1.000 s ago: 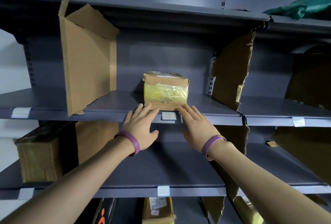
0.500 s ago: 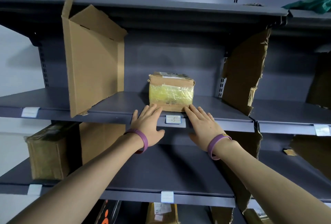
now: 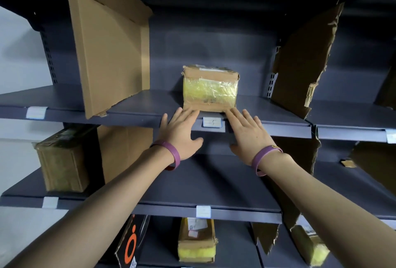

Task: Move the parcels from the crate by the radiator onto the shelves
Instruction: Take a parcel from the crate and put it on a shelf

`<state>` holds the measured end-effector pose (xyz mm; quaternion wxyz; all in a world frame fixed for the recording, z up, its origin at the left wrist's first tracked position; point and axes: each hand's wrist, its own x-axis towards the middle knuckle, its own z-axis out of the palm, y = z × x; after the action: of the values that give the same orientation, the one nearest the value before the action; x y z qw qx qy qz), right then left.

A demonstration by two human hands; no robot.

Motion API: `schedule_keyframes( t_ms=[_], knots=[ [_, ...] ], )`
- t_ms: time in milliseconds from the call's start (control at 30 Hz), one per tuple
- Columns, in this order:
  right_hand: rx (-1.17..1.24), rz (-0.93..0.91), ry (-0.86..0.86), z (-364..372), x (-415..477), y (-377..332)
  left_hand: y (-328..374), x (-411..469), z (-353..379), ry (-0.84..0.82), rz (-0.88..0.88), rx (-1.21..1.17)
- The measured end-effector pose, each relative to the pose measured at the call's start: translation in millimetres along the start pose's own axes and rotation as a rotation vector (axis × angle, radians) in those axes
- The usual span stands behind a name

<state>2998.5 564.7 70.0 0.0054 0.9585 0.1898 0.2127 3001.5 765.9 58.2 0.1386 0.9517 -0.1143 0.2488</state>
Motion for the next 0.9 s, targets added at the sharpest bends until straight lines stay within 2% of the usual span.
schedule_keyframes(
  t_ms=[167,333,500,733,900],
  knots=[
    [0.075,-0.034,0.074,18,-44,-19,-3,-56,11,0.073,0.001,-0.206],
    [0.140,-0.093,0.110,66,-90,-42,-8,-104,49,-0.028,-0.075,-0.196],
    [0.205,-0.110,-0.138,133,-127,-63,-11,-147,108,-0.263,-0.188,-0.201],
    [0.351,0.018,-0.392,228,-170,-81,-22,-211,183,-0.507,-0.261,-0.173],
    [0.346,0.147,-0.571,282,-184,-75,-45,-222,235,-0.682,-0.293,-0.078]
  ],
)
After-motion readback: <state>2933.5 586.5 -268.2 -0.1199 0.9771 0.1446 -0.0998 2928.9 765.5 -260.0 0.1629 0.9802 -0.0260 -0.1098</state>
